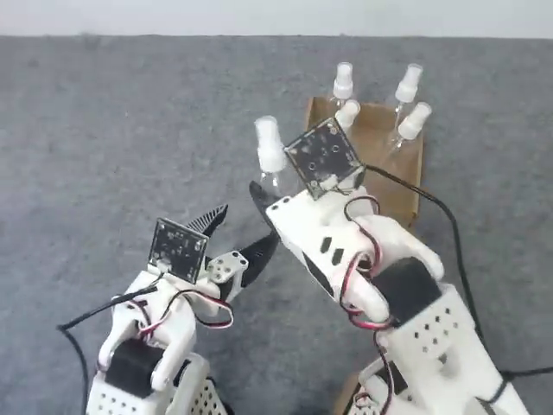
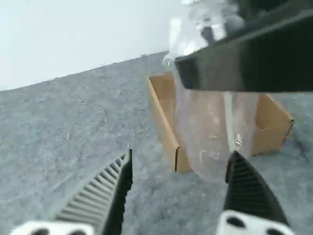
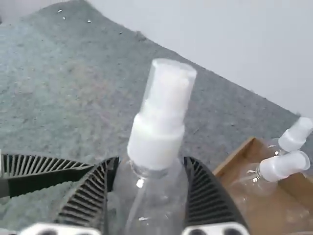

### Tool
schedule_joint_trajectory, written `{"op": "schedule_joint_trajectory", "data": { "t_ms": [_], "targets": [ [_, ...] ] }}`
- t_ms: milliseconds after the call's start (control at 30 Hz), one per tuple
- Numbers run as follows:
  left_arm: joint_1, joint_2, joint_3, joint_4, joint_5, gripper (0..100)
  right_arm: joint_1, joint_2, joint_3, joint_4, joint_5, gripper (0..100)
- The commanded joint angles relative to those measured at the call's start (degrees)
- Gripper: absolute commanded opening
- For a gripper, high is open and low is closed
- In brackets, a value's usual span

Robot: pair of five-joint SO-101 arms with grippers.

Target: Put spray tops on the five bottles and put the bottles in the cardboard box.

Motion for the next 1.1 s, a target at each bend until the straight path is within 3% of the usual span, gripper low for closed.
{"op": "schedule_joint_trajectory", "data": {
  "t_ms": [0,167,433,600,733,1067],
  "targets": [
    [0.00,0.18,-0.31,-1.76,-0.53,28,-0.48,-3.03,-4.13,1.45,0.35,0.6],
    [0.18,0.00,-0.22,-1.67,-0.62,28,1.89,-2.86,-4.22,1.10,0.70,0.6],
    [-0.35,-0.09,-0.22,-1.58,-0.70,28,16.48,-0.13,-4.22,1.01,4.57,0.6],
    [-2.90,-0.18,-0.22,-2.11,-0.70,16,22.64,4.53,-4.04,-2.07,4.57,0.6],
    [-6.07,-0.18,-0.13,-4.13,-0.44,1,25.63,9.19,-4.04,-6.90,4.31,0.6],
    [-7.91,-0.18,1.54,-6.15,-0.35,1,27.38,14.55,-4.04,-9.63,4.66,0.6]
  ]
}}
